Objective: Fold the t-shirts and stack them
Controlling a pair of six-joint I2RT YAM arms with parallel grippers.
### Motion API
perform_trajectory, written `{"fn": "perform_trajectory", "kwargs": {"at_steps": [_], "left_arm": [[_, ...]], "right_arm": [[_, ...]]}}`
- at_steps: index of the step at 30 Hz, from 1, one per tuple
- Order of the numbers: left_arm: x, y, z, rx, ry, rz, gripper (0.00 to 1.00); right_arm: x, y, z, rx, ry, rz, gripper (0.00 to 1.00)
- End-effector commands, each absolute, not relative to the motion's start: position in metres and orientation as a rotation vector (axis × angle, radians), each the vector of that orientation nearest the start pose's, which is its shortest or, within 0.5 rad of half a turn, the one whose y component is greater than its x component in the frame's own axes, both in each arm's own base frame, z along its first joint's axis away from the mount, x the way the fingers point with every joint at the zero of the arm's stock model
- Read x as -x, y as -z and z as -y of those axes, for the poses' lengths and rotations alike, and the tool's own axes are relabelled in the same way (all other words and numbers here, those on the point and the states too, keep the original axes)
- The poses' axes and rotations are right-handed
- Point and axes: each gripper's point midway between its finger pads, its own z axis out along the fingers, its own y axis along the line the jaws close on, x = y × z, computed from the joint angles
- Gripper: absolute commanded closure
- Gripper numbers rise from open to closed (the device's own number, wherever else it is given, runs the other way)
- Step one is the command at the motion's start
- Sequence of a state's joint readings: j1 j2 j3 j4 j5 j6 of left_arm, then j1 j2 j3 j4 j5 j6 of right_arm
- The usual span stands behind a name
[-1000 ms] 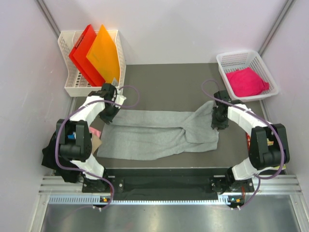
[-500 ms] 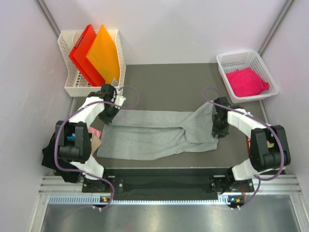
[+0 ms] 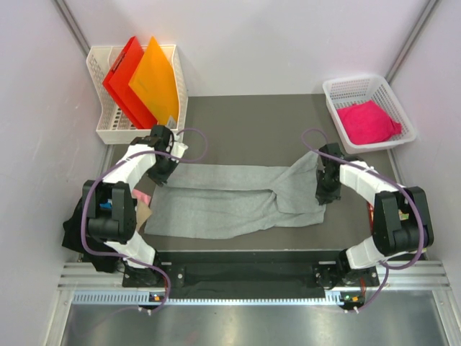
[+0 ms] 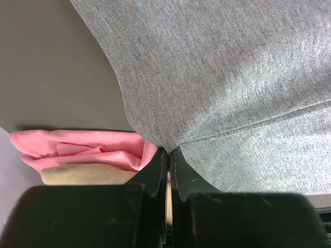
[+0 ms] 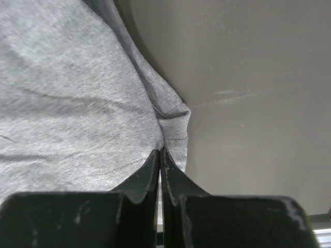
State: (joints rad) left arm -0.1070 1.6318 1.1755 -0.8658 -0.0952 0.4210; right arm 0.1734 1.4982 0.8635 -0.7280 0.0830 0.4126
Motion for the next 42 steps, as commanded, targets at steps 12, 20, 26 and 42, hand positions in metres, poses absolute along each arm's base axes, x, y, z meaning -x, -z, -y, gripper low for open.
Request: {"fn": "perform_trajectory", "kwargs": {"at_steps": [12,20,26,42], "left_arm": [[-0.362,-0.135,-0.004,-0.689,-0.274,-2.656,1.0],[-0.409,-0.237,-0.005,-0.561,-0.345,-2.446,1.0],[-0.403,-0.338,-0.015,-0.494,-0.427,-2.234,1.0],[-0.209,-0.456,-0.03,-0.384,-0.418,-1.837,1.0]], "right_arm": [[-0.339,-0.193,-0.068,-0.351,-0.185,-2.477,1.0],[-0.358,-0.328,-0.075,-0.291,-0.313,-2.136,1.0],[-0.323,-0.432,-0.081,-0.229,-0.453,-1.87,1.0],[-0.065,-0.567,-0.041,-0.137,-0.566,-1.383,1.0]]}}
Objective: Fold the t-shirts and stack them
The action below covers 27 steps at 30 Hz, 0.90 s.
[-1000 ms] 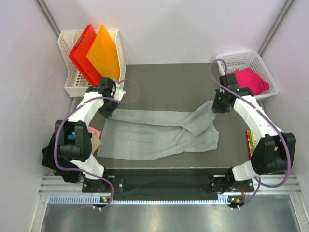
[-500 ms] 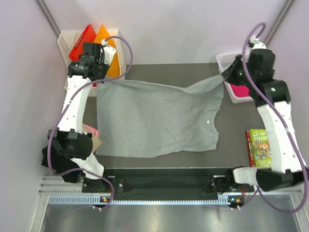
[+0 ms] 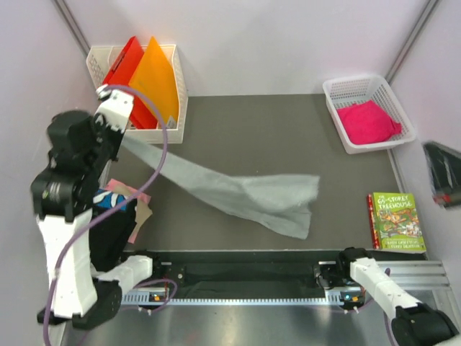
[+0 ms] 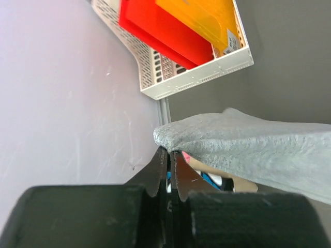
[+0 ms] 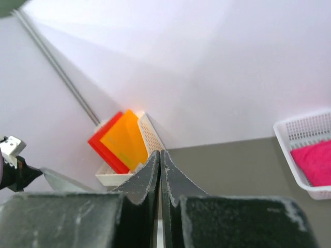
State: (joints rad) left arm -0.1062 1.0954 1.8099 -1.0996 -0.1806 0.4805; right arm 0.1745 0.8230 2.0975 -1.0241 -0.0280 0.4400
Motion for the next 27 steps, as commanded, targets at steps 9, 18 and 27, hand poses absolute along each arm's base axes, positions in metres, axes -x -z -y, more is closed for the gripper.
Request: {"fn": "perform_trajectory", "kwargs": {"at_steps": [9,18,27], "left_arm": [[-0.138,-0.437,-0.032,-0.371,-0.36,-1.974,1.0],[-0.145,-0.365,-0.039,-0.469,-0.4,-2.138,1.0],[-0.175,-0.333,-0.042,-0.489,-0.428,-2.148,1.0]], "right_arm": [[-0.079,-0.393,-0.084,-0.152,-0.736,-1.967,1.0],[-0.106,-0.25,-0.13,-0.053,-0.978,-2.326,0.57],[-0.131,-0.236,-0.161,-0.084,-1.142,-2.347,0.54]]}}
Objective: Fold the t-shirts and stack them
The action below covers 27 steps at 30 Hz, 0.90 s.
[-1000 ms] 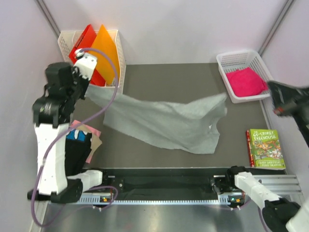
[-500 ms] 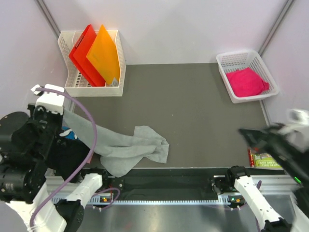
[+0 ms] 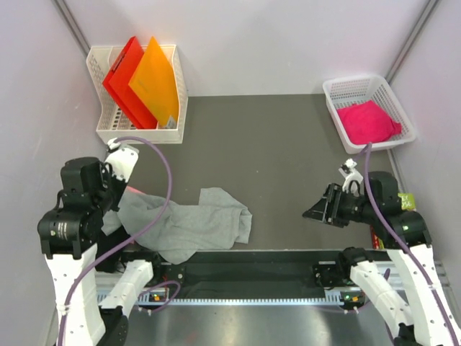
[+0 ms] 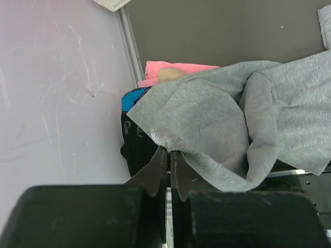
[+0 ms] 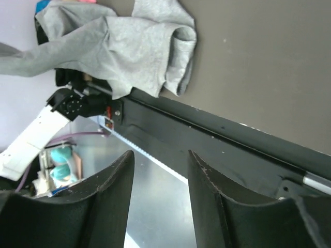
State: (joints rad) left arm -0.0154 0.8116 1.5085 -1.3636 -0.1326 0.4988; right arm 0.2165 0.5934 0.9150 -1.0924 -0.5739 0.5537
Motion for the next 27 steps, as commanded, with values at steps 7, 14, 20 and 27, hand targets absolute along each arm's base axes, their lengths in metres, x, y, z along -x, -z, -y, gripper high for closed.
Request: {"fn": "perform_trajectory", "kwargs": {"at_steps": [7,14,20,27], "left_arm": [[-0.202,-0.309,-0.038,-0.465,-0.384,-2.21,1.0],[-0.215,-0.296,-0.039,-0.463,-0.38,-2.25,1.0],[-0.219,-0.293,-0.042,-0.476,-0.41,-2.245,1.0],[-0.224,-0.29,-0.04,-0.473,-0.394,-2.246,1.0]], "right_arm": [[-0.144,-0.186,-0.239,0.22,-0.906,-2.536,0.45],[-0.154,-0.144,-0.331,0.601,-0.589,-2.63,0.45],[-0.161,-0.108,-0.346,0.63,-0.576,-2.679,0.46],[-0.189,-0.093,-0.345,0.558,-0.594,-2.672,0.49]]}}
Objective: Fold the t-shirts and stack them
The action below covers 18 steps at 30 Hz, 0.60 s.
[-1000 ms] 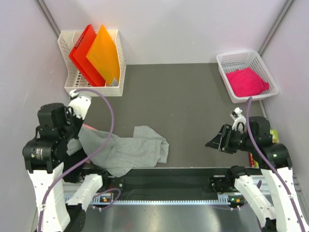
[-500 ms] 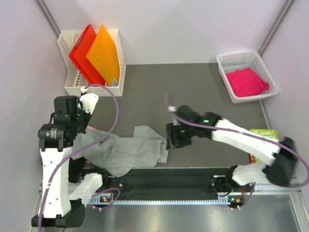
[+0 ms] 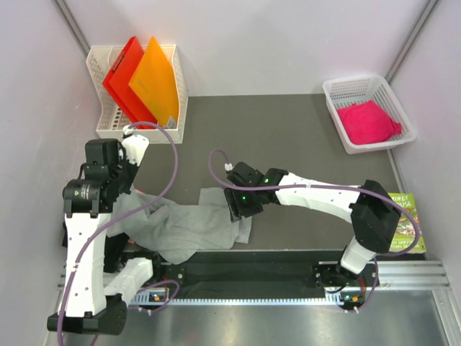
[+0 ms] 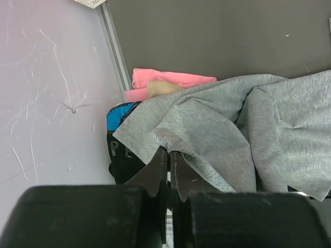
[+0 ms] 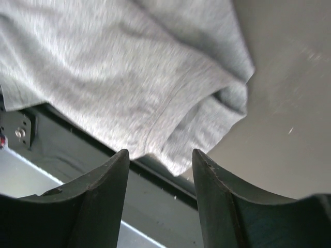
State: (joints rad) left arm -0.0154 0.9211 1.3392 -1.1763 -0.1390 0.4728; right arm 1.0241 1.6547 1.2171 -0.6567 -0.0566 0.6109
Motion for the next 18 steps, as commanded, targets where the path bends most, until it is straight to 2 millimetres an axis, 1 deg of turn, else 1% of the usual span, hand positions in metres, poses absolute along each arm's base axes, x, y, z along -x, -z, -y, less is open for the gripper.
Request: {"fn": "perform_trajectory", "kwargs": {"at_steps": [1,2,4,5,7,8,15,16,18], "left_arm": [[-0.224,-0.29,-0.04,-0.472,-0.393,-2.247,1.0],[-0.225,-0.29,-0.04,-0.473,-0.39,-2.247,1.0],[-0.225,-0.292,-0.04,-0.475,-0.392,-2.242,1.0],[-0.225,-0.293,-0.041,-0.475,-0.401,-2.241,1.0],[-0.226,-0.295,-0.042,-0.481,-0.411,-2.235,1.0],[-0.226,-0.295,-0.042,-0.483,-0.413,-2.233,1.0],[-0.226,-0.303,-0.038,-0.488,-0.391,-2.221,1.0],[-0.226,-0.304,-0.038,-0.488,-0.39,-2.217,1.0],[-0.226,-0.303,-0.038,-0.49,-0.388,-2.219,1.0]], "right_arm": [[-0.194,-0.091,-0.346,0.553,-0.599,-2.669,0.5],[-0.196,-0.084,-0.347,0.552,-0.59,-2.681,0.52],[-0.202,-0.08,-0.353,0.536,-0.614,-2.677,0.54],[-0.202,-0.071,-0.355,0.538,-0.61,-2.697,0.54],[-0.202,-0.066,-0.36,0.538,-0.629,-2.713,0.55],[-0.201,-0.056,-0.36,0.541,-0.614,-2.738,0.55],[-0.199,-0.043,-0.36,0.531,-0.598,-2.772,0.57],[-0.199,-0.042,-0.361,0.53,-0.597,-2.774,0.58],[-0.201,-0.041,-0.363,0.515,-0.602,-2.775,0.66]]}}
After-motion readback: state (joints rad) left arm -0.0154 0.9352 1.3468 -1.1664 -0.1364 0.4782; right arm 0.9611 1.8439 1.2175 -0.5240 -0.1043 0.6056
